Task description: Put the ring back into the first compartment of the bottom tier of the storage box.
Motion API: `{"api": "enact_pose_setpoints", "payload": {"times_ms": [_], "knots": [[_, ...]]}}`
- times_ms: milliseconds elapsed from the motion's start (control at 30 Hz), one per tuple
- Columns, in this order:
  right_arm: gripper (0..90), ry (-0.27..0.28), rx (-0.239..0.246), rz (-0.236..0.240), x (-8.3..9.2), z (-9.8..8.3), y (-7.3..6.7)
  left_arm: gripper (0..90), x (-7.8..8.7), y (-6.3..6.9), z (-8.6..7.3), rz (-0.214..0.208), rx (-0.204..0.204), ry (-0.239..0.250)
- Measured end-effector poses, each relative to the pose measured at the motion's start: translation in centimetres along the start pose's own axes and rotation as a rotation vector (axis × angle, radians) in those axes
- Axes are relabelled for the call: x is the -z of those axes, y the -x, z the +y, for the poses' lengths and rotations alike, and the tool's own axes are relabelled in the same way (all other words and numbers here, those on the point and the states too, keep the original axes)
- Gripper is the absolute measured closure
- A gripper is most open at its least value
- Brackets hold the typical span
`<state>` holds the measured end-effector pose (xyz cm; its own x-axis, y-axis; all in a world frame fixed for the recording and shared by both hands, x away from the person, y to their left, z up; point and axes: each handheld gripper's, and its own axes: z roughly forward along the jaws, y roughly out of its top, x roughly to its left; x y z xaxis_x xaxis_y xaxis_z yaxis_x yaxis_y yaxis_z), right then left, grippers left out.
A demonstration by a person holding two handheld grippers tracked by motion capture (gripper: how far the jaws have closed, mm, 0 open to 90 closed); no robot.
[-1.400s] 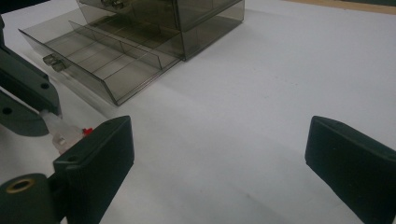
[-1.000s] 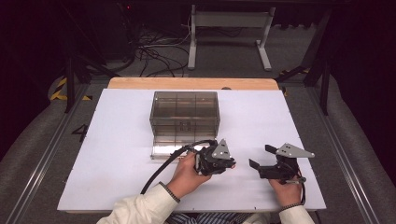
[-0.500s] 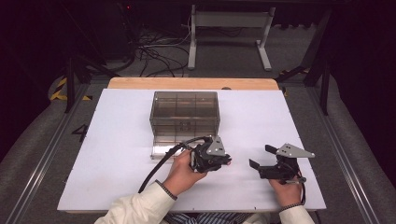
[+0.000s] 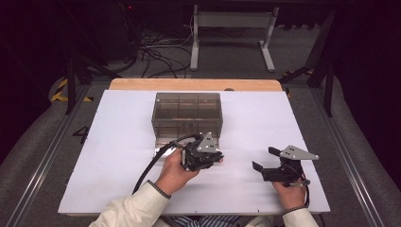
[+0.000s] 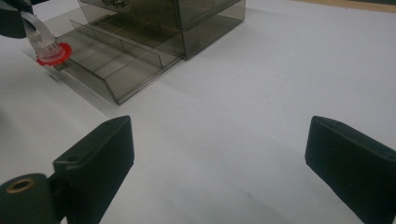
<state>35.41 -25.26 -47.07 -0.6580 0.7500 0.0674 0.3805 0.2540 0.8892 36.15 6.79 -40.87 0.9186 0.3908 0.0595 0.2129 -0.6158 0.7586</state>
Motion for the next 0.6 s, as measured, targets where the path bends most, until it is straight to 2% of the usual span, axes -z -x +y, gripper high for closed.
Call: {"api": "enact_pose_setpoints", "payload": {"times_ms": [600], "knots": [[8.5,-0.002,0.006,0.003,0.0,0.0,0.0,84.2,3.2,-1.9,-1.8,0.06,0.055,0.017]]}}
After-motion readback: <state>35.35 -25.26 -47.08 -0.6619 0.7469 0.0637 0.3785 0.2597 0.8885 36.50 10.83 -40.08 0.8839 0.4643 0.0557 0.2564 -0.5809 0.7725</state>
